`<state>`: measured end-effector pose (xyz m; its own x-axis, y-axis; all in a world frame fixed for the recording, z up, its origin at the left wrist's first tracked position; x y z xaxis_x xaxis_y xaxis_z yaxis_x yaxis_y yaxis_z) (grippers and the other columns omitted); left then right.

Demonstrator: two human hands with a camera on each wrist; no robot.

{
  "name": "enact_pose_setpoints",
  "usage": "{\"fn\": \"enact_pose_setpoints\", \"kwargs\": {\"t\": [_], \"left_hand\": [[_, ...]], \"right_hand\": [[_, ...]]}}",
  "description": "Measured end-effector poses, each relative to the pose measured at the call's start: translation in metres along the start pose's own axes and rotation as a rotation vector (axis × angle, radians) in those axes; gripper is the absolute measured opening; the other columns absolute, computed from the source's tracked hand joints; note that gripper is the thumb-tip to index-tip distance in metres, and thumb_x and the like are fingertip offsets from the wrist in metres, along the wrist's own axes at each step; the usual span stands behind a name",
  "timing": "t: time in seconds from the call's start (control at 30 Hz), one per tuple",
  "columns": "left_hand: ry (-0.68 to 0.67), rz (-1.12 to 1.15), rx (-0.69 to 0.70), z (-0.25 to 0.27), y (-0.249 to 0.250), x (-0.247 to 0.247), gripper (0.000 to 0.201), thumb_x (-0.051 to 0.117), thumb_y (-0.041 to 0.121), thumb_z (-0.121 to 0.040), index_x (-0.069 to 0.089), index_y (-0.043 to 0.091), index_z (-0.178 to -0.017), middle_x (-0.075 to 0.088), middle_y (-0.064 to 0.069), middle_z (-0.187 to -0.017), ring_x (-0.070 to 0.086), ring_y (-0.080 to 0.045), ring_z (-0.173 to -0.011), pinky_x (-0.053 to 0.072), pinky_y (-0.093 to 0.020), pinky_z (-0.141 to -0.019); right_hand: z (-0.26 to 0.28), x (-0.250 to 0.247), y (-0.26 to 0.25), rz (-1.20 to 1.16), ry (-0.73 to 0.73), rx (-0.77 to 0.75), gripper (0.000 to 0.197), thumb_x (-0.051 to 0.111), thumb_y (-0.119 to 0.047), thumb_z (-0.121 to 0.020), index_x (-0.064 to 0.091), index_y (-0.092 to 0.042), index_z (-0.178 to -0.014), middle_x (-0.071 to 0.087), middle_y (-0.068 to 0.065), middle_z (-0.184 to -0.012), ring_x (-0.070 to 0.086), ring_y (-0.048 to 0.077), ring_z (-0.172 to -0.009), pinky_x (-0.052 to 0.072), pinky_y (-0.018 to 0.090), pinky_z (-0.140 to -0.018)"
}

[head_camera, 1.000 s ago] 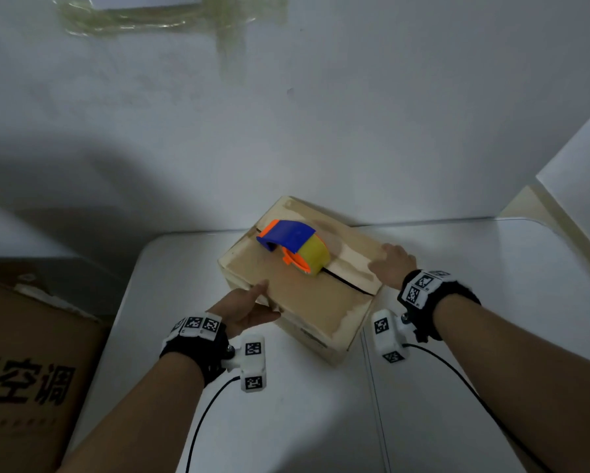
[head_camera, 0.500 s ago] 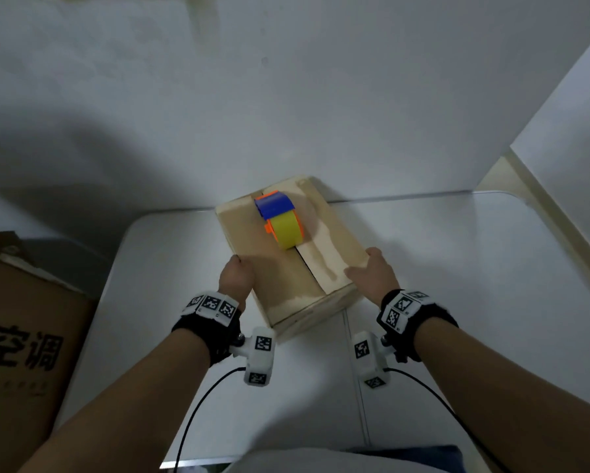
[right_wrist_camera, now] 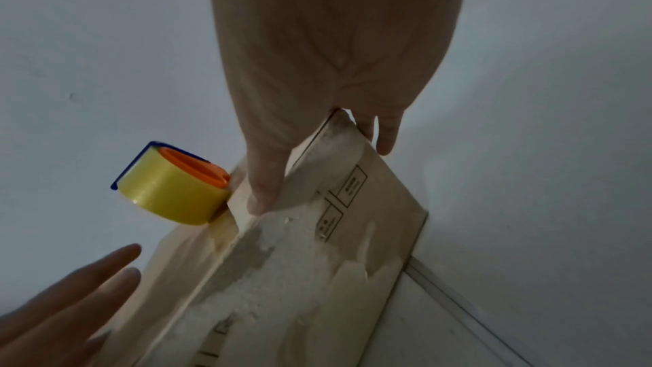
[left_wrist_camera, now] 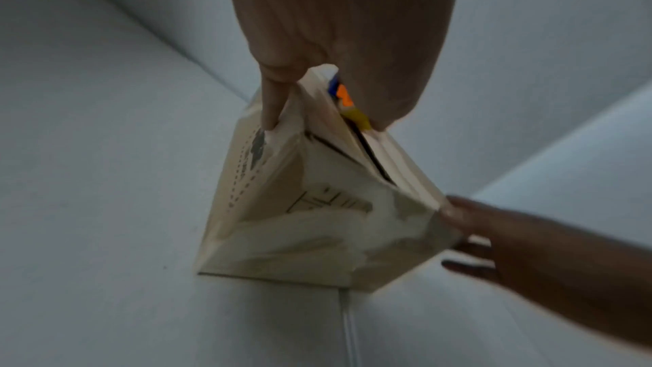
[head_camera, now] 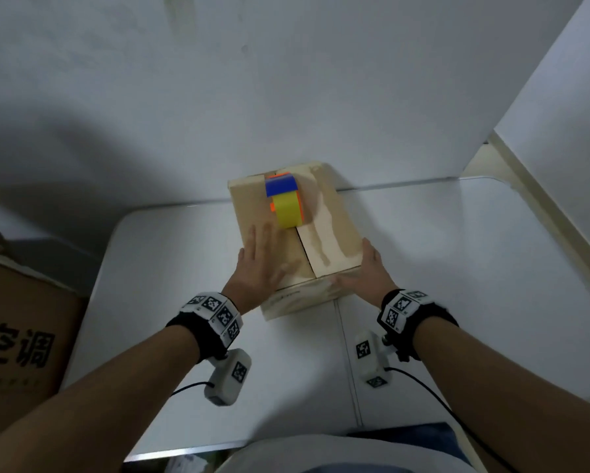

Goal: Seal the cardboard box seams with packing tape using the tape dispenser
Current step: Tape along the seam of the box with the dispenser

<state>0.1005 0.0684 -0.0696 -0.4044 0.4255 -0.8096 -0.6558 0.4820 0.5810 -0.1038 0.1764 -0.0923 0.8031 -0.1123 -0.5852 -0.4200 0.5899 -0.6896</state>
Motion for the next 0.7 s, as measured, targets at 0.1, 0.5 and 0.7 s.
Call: {"fn": "enact_pose_setpoints", "kwargs": {"t": [0.1,0.5,0.7], "left_hand": [[-0.02,-0.23,0.161,0.013,0.013,0.011,0.092,0.039,0.069,-0.082,-0.004,0.027,-0.152,-0.015,0.001,-0.16,-0.018,-0.023,-0.147,0.0,-0.056,-0.118],[-0.016,-0.467,0.244,0.012,-0.003,0.024,0.082,0.011,0.075,-0.086,0.022,0.025,-0.151,0.008,-0.005,-0.161,-0.002,-0.036,-0.147,0.011,-0.058,-0.114],[-0.091,-0.655,0.645,0.012,0.013,0.03,0.063,0.025,0.051,-0.1,0.026,0.014,-0.15,0.022,-0.008,-0.158,0.02,-0.024,-0.147,0.017,-0.05,-0.117]], "right_hand": [[0.002,0.001,-0.004,-0.012,0.026,0.002,0.111,0.074,-0.041,-0.078,-0.002,-0.013,-0.154,0.004,0.007,-0.159,0.022,0.023,-0.144,0.025,0.032,-0.113],[0.0,0.014,-0.013,0.193,0.076,-0.085,0.059,0.058,-0.049,-0.086,0.033,-0.05,-0.139,0.018,0.015,-0.15,0.041,0.041,-0.129,0.04,0.047,-0.106],[-0.001,0.015,-0.012,0.201,0.074,-0.05,0.06,0.058,-0.051,-0.084,0.033,-0.052,-0.138,0.02,0.013,-0.15,0.038,0.037,-0.131,0.038,0.045,-0.108]]}}
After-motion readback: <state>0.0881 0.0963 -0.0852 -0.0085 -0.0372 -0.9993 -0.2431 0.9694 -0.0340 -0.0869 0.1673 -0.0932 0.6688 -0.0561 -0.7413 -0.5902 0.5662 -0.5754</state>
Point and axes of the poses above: each hand's wrist, its own z-axis away from the middle knuckle, its own x-axis out of the palm, y = z × x, the point moved 8 cm from there along -z, towards the middle knuckle
